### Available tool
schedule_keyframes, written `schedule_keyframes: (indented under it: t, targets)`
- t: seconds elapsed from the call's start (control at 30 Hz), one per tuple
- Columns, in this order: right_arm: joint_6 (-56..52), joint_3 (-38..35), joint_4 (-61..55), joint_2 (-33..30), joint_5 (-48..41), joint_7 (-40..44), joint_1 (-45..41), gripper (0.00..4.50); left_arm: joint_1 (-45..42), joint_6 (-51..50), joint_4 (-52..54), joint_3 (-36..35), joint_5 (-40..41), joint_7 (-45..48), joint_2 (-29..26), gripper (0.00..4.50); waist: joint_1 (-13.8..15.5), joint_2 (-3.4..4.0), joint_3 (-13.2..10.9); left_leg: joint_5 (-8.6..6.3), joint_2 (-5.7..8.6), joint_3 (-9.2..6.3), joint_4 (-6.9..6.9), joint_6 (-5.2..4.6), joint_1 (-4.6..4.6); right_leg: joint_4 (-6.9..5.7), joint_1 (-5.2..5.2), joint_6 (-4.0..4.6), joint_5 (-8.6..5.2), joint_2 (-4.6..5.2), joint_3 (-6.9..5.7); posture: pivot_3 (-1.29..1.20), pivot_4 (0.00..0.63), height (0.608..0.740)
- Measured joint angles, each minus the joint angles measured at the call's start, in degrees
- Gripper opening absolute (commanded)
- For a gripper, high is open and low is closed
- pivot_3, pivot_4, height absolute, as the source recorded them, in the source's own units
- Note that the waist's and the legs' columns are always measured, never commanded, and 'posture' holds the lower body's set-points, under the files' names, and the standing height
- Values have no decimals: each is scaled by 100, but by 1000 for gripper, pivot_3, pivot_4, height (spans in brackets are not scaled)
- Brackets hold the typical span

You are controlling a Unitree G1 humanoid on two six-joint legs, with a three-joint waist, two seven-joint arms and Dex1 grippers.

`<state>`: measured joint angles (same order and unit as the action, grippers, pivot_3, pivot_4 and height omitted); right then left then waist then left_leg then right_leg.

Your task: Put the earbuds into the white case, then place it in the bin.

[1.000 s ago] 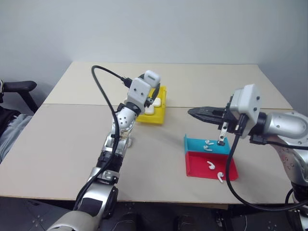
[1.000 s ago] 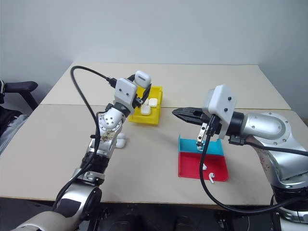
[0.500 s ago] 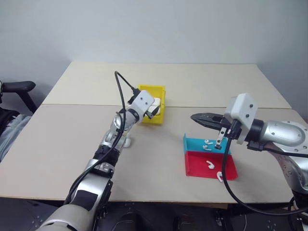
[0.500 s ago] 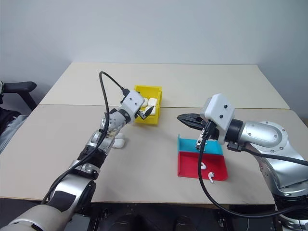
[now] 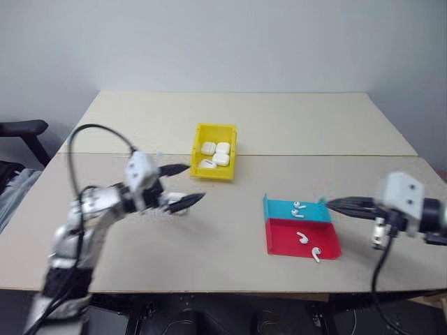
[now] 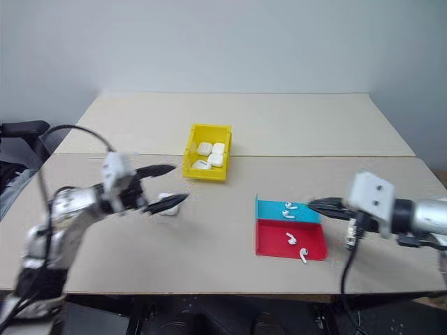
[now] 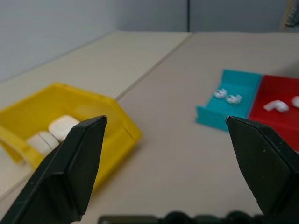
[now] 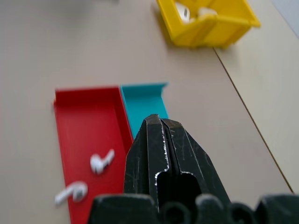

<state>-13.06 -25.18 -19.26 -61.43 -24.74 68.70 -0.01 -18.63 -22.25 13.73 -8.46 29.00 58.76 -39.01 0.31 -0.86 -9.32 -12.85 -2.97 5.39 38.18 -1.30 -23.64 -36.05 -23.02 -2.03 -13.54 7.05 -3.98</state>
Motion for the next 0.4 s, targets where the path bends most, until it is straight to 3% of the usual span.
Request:
schedule_keyframes:
  t: [0.2,0.4]
  targets:
    - [828,-770,745,-209,337,851,768,0,1339,-441,902,-1100,591,351,-943,4447,37,1,1,-1,0,-9,-18,0,16,5,3,2,-5,0,10,0,150,740]
    - [971,-888,923,-211,376,1088,922,0,1726,-805,1255,-1716,1180,419,-1189,4447,37,1,1,0,-1,-11,-20,1,22,0,2,-2,-9,0,14,0,150,740]
